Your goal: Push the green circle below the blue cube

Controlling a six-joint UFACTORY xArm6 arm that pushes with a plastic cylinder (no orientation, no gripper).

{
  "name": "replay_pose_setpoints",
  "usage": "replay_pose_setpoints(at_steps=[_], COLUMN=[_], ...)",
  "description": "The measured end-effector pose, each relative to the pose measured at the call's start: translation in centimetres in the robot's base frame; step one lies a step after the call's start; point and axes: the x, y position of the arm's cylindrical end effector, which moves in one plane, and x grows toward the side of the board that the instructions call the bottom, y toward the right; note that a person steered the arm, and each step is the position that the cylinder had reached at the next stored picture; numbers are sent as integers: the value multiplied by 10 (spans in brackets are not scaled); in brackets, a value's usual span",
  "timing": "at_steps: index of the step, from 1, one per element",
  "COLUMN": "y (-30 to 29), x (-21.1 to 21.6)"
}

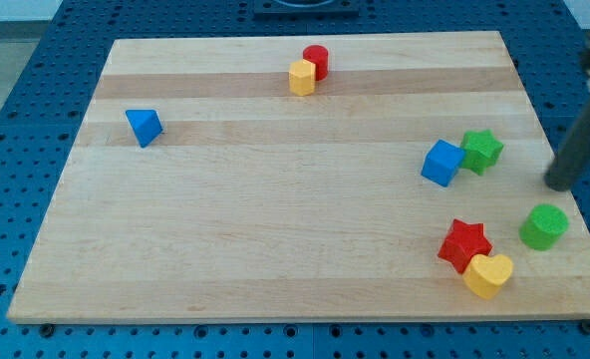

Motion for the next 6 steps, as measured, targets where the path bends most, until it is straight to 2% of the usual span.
replay_pose_setpoints(at_steps=[1,2,4,6], y=[-1,-3,-11,-70], x=[22,64,64,60])
